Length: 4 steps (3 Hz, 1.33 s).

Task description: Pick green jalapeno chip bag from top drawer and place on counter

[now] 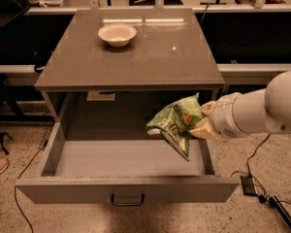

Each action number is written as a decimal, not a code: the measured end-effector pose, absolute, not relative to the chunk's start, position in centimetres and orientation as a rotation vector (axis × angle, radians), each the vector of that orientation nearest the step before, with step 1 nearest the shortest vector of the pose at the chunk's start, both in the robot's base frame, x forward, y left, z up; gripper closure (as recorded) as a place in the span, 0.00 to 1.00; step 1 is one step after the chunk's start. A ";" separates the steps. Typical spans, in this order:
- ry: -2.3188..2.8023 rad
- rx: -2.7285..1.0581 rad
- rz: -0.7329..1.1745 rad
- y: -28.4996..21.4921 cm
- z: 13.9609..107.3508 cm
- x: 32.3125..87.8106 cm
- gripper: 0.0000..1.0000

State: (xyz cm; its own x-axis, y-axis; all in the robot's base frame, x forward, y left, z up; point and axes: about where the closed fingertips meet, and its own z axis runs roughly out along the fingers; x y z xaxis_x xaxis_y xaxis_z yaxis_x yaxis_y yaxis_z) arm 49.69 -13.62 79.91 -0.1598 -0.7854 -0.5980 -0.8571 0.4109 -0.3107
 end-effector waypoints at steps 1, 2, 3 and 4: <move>1.958 -1.405 0.123 -13.6 79.8 49.8 1.00; 1.833 -1.307 0.115 -13.2 83.5 54.2 1.00; 1.741 -1.271 0.060 -12.6 88.0 58.6 1.00; 1.713 -1.221 -0.009 -12.5 91.6 64.8 1.00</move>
Offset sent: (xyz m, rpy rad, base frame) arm 0.0776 0.0073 0.0559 0.2015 -0.2302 -0.0161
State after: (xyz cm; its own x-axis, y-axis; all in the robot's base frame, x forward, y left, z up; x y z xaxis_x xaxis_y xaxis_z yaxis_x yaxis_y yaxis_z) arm 64.77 -12.50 91.60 0.0005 -0.7165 -0.6975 -0.7091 0.4916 -0.5054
